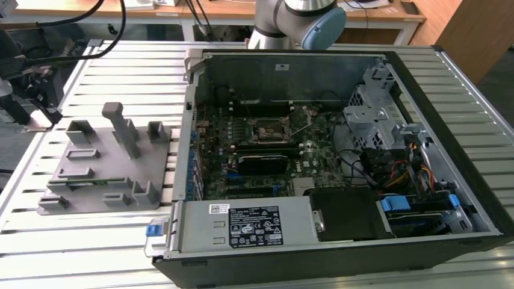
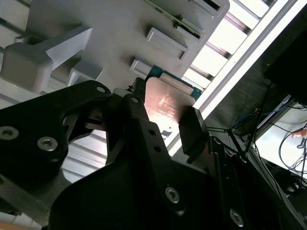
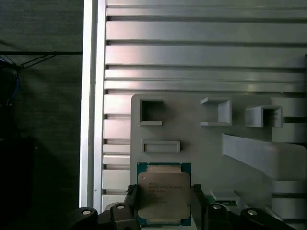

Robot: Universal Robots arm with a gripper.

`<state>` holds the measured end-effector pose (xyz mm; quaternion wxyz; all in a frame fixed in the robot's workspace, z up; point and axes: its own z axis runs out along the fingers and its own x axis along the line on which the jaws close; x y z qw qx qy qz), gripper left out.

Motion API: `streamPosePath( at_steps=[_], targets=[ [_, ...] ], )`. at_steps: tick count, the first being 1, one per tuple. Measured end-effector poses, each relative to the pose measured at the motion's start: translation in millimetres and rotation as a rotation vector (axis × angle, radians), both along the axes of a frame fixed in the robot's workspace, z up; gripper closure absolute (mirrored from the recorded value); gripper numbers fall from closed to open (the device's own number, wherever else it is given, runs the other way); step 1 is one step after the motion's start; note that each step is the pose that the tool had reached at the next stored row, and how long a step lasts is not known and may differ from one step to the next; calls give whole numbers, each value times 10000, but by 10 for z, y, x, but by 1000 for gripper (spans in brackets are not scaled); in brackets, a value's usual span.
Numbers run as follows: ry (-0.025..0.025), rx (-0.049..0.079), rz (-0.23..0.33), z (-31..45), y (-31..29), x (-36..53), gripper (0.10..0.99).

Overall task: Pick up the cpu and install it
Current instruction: 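Pick up the cpu and move it towards the insertion slot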

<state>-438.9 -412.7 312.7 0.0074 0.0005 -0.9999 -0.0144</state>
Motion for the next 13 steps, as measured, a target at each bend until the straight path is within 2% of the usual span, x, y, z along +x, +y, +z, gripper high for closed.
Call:
streamPosePath(
  at_steps=[13],
  targets=[
    [-2,1,0,133,1,0,561]
  ],
)
